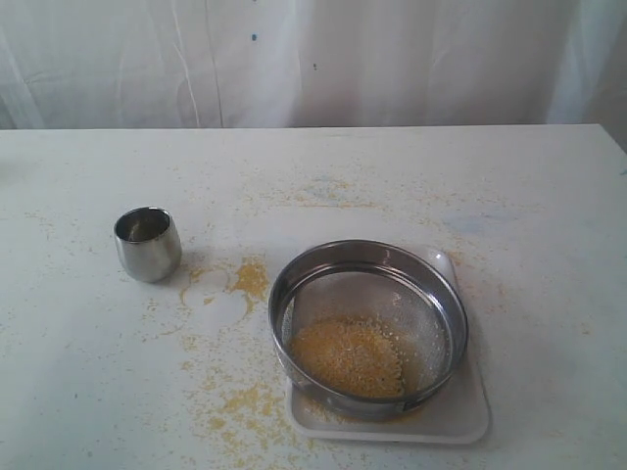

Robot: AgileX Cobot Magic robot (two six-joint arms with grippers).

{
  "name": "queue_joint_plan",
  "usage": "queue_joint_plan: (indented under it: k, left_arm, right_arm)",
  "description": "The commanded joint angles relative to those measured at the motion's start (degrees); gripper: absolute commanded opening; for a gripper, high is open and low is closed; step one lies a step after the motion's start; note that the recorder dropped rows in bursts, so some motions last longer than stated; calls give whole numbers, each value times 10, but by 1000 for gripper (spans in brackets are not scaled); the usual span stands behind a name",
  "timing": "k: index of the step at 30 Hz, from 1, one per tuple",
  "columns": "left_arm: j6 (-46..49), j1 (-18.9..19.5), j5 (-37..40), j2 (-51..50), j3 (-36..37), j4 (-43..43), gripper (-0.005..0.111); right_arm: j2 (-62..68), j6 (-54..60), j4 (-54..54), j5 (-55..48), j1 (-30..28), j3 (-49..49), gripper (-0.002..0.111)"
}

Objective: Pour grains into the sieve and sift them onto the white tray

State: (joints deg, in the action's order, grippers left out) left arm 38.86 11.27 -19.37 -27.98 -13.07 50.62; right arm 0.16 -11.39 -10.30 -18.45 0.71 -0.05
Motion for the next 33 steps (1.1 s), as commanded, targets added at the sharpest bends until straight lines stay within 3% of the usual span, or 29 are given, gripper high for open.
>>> queue_joint_plan:
  k: [1, 4, 9, 13, 21, 27, 31, 33]
  left_arm:
    - [-6, 2, 66, 101, 5, -13, 0]
    - [-13, 2, 103, 140, 7, -31, 0]
    - [-254, 2, 143, 176, 3, -254, 0]
    - [-346, -2, 161, 193, -14, -386, 0]
    - [-366, -8, 60, 239, -14, -394, 0]
    - [-366, -8, 15, 280, -14, -487, 0]
    - [-378, -8, 63, 280, -14, -510, 0]
    - [-376, -8, 129, 280, -14, -510, 0]
  right_arm:
    - [-2, 0, -1, 3, 4, 0, 0]
    - [-2, 0, -1, 3, 4, 0, 0]
    - [-2, 0, -1, 3, 4, 0, 0]
    - [-2, 0, -1, 3, 4, 0, 0]
    - [-2, 0, -1, 3, 4, 0, 0]
    - [-2, 0, -1, 3, 4, 0, 0]
    - [-2, 0, -1, 3, 4, 0, 0]
    - [-2, 0, -1, 3, 4, 0, 0]
